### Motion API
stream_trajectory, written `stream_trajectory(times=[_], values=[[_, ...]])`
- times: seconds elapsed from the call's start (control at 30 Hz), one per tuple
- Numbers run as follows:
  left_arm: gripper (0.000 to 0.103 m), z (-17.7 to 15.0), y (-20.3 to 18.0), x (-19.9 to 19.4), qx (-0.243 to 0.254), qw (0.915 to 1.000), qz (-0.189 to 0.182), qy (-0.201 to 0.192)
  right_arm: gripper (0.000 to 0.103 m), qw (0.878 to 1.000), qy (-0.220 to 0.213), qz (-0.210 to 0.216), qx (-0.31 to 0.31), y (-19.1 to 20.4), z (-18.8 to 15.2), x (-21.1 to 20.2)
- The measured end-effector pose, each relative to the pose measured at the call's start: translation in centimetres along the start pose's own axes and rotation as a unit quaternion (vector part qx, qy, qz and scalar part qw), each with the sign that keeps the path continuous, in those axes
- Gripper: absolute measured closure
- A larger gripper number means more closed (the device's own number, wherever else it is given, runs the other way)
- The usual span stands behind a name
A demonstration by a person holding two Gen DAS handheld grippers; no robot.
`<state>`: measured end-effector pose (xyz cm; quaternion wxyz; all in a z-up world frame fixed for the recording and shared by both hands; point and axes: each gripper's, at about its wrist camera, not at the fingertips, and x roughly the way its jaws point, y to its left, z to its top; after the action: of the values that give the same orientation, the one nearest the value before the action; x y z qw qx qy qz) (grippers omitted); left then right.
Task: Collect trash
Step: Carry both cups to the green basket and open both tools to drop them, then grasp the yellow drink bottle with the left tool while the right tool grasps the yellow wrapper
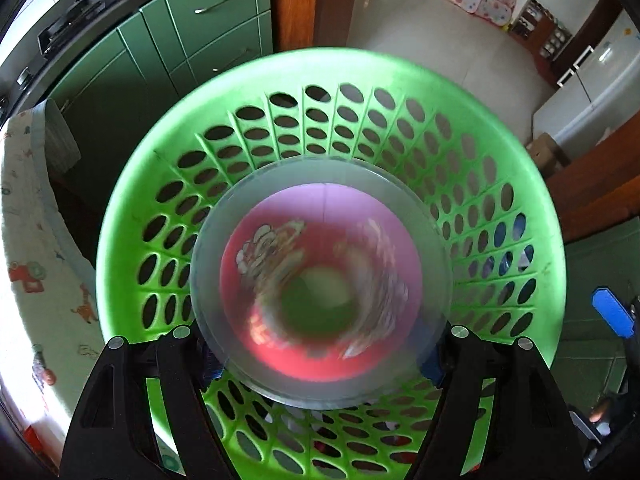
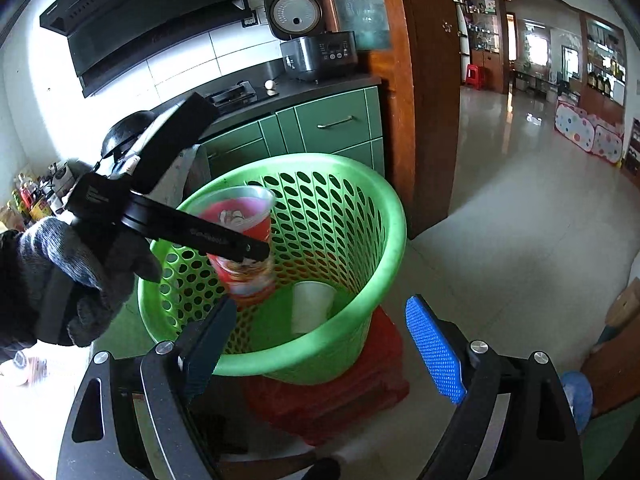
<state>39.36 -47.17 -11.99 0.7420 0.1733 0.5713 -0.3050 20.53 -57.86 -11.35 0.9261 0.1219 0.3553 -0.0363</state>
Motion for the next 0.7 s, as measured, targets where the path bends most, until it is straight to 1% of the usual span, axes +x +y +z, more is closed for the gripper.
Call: stream_trajectory(times=[0.27, 0.4, 0.57, 0.7], values=[[0.030, -0.4, 0.1, 0.1, -0.008, 0.9999, 0.009, 0.011, 0.019, 1.000, 0.002, 0.000, 0.005, 0.3, -0.7, -0.3], [0.030, -0.8, 0.6, -0.9, -0.007, 1.0000, 0.003, 0.003, 0.019, 1.000, 0.000, -0.003, 0.005, 0.4, -0.9, -0.8], [0.030, -1.8, 0.3, -4.1, -0.009, 0.9997, 0.009, -0.019, 0.019, 1.000, -0.007, 0.002, 0.001, 1.4, -0.8, -2.3], [0.030, -3.7, 0.8, -8.1, -0.021, 0.9985, 0.003, -0.051, 0.019, 1.000, -0.018, 0.008, -0.010, 3.3, -0.9, -4.1]])
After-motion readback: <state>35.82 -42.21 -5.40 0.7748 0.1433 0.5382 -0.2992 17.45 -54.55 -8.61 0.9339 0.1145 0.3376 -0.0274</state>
